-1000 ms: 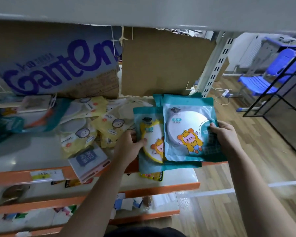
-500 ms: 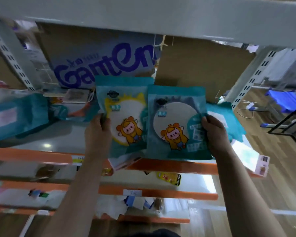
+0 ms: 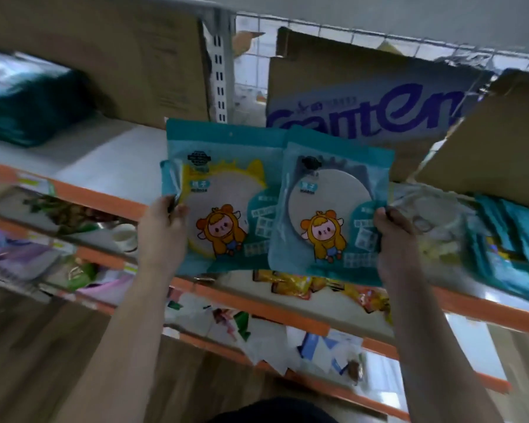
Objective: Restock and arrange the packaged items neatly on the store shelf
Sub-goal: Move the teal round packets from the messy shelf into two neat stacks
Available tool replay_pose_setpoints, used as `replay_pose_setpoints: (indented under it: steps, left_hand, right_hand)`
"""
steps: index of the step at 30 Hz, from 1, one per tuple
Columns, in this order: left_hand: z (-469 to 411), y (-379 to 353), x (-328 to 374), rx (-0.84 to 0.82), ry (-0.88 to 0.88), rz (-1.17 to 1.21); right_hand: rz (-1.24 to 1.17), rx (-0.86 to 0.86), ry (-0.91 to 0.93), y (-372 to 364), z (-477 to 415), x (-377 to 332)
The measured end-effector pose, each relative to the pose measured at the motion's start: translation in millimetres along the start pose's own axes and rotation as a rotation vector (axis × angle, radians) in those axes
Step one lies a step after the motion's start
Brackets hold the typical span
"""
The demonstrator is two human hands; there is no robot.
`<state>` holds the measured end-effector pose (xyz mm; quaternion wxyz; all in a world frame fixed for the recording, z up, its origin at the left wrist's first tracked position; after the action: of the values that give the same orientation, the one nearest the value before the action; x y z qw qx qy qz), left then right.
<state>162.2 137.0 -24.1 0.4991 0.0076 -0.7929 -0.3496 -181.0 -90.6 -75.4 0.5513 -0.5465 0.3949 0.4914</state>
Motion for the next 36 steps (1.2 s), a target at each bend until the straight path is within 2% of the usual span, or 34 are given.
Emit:
replay_pose_setpoints:
  steps: [3, 7, 14, 20, 28, 36]
  left_hand:
    - [-18, 35, -36, -0.003, 0.043, 0.005]
    - [-41, 70, -75, 0.009, 0.057, 0.013]
    - [-99, 117, -131, 0.052, 0.055, 0.028]
    - [-180, 147, -174, 0.080, 0.067, 0.093]
    - [-318, 198, -218, 0.082, 0.075, 0.042]
    - [-398, 231, -236, 0.140, 0.012, 0.058]
  right_hand:
    - [-0.035, 0.065, -0.017, -42, 16, 16]
    - [0.038, -0.005, -0.008, -101, 29, 31]
    - [-0.012, -0.114, -0.008, -220, 25, 57]
    - [-0.041, -0.141, 0.030, -331, 1, 74]
    - [-0.074, -0.146, 0.018, -477, -38, 84]
    - [-0.068, -0.146, 0.028, -536, -47, 92]
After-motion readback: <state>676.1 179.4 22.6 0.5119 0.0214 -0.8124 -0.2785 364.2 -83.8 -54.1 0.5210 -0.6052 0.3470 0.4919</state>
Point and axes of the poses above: each hand's wrist, its own z-axis away from the middle knuckle, its own y-axis out of the back of the hand, x = y × z, the point moved 10 cm from there along -z, towards the middle knuckle, and after that the axes turned 3 degrees about -z, right-handed, at the moved point
